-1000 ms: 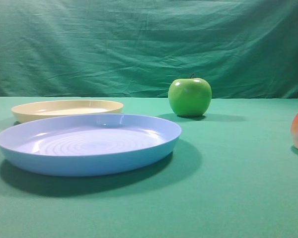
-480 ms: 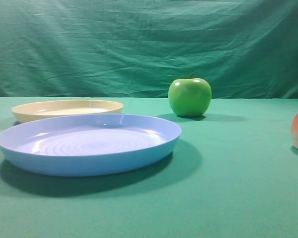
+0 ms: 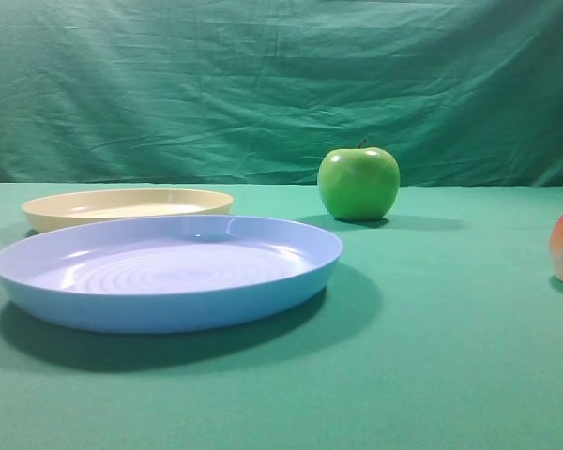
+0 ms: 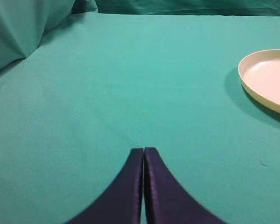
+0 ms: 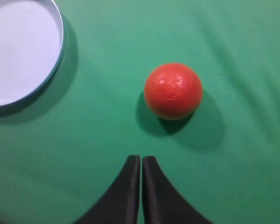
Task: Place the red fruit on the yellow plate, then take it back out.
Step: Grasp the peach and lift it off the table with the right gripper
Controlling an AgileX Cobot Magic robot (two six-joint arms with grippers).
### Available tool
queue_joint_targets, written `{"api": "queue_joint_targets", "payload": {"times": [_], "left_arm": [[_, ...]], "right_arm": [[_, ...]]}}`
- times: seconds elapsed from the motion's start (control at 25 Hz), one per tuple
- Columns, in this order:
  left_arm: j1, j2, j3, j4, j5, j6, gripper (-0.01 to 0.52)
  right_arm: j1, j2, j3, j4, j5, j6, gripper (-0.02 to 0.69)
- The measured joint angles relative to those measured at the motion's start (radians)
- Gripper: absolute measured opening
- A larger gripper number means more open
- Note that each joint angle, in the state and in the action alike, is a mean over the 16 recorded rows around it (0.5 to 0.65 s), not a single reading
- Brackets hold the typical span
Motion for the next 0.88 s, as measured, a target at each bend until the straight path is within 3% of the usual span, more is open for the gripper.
{"api": "queue_joint_targets", "payload": {"times": [0.24, 0.72, 0.88], "left_arm": [[0.000, 0.000, 0.000, 0.000, 0.000, 0.000, 0.000], [0.000, 0.000, 0.000, 0.000, 0.000, 0.001, 0.000], [0.000, 0.000, 0.000, 0.000, 0.000, 0.002, 0.000]], "right_arm": [[0.098, 0.205, -0.061, -0.112, -0.029, 0.058, 0.067], [0.151, 0.473, -0.096, -0.204, -0.187, 0.087, 0.526], [0.151, 0.543, -0.097, -0.206, -0.239, 0.087, 0.626]]}}
